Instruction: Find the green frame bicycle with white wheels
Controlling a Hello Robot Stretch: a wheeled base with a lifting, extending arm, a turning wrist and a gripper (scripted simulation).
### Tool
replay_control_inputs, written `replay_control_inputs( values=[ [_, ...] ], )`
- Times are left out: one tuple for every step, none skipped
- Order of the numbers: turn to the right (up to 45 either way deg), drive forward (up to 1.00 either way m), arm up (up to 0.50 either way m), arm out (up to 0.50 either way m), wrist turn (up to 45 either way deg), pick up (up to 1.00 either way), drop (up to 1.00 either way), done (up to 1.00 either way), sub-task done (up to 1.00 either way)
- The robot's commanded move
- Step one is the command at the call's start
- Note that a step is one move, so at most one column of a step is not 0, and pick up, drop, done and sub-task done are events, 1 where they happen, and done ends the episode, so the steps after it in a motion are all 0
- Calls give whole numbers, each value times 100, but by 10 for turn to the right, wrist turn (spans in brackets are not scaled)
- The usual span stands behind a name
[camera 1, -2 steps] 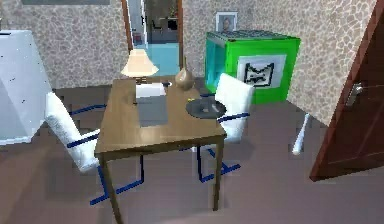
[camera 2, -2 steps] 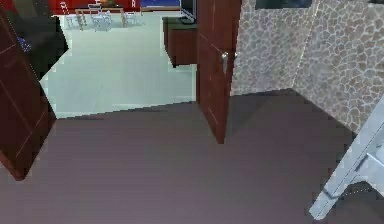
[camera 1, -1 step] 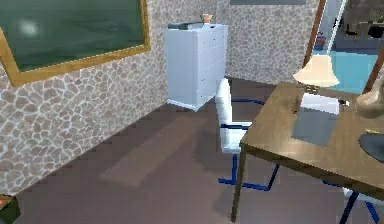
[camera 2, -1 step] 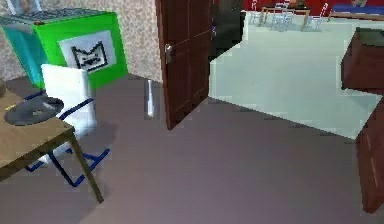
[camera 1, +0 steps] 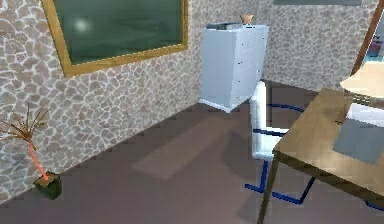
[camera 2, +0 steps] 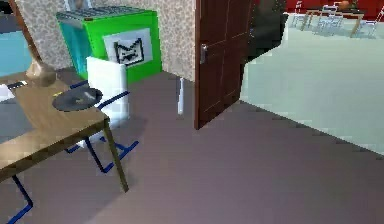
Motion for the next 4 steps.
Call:
replay_control_inputs(
  values=[
    [0, 100, 0, 0, 0, 0, 0, 0, 0],
    [0, 80, 0, 0, 0, 0, 0, 0, 0],
    [450, 0, 0, 0, 0, 0, 0, 0, 0],
    [120, 0, 0, 0, 0, 0, 0, 0, 0]
  ],
)
